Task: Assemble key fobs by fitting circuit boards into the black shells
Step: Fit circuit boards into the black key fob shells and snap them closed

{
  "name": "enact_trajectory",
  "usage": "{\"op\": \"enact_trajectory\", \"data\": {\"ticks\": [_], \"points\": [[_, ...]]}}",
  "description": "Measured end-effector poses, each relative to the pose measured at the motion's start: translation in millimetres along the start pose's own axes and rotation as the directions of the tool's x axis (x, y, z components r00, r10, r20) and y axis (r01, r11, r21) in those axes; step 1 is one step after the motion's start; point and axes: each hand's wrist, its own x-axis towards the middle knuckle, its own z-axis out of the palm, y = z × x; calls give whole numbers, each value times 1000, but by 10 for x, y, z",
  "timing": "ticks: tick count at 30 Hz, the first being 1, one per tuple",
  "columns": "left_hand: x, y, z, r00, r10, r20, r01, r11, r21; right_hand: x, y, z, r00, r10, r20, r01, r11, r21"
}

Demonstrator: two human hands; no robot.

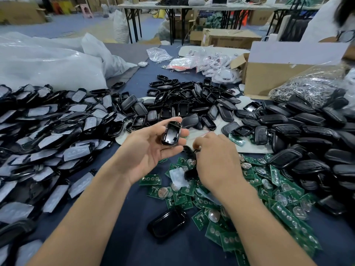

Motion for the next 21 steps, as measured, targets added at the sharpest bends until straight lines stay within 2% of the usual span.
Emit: {"op": "enact_trajectory", "data": {"ticks": [2, 6, 9, 14, 19, 21], "points": [[-15, 10, -24, 998, -28, 52, 29, 1000, -9, -7, -19, 10, 999, 13, -43, -12, 1000, 17], [-6, 28, -64, 999, -1, 36, 2, 1000, -31, -16, 1, -17, 987, 40, -156, -39, 999, 12], [11, 41, -77, 1000, 17, 5, -17, 999, -38, -19, -37, -15, 990, 45, -136, -49, 998, -27], [7, 53, -80, 1000, 26, 2, -26, 998, -53, 1, 14, -41, 991, -9, -135, 14, 999, 40], [9, 60, -78, 1000, 26, 11, -25, 998, -62, 12, 69, -60, 988, -16, -153, 53, 968, 247], [10, 64, -80, 1000, 25, 16, -24, 998, -61, -26, 62, -51, 993, -4, -117, 26, 982, 188]]}}
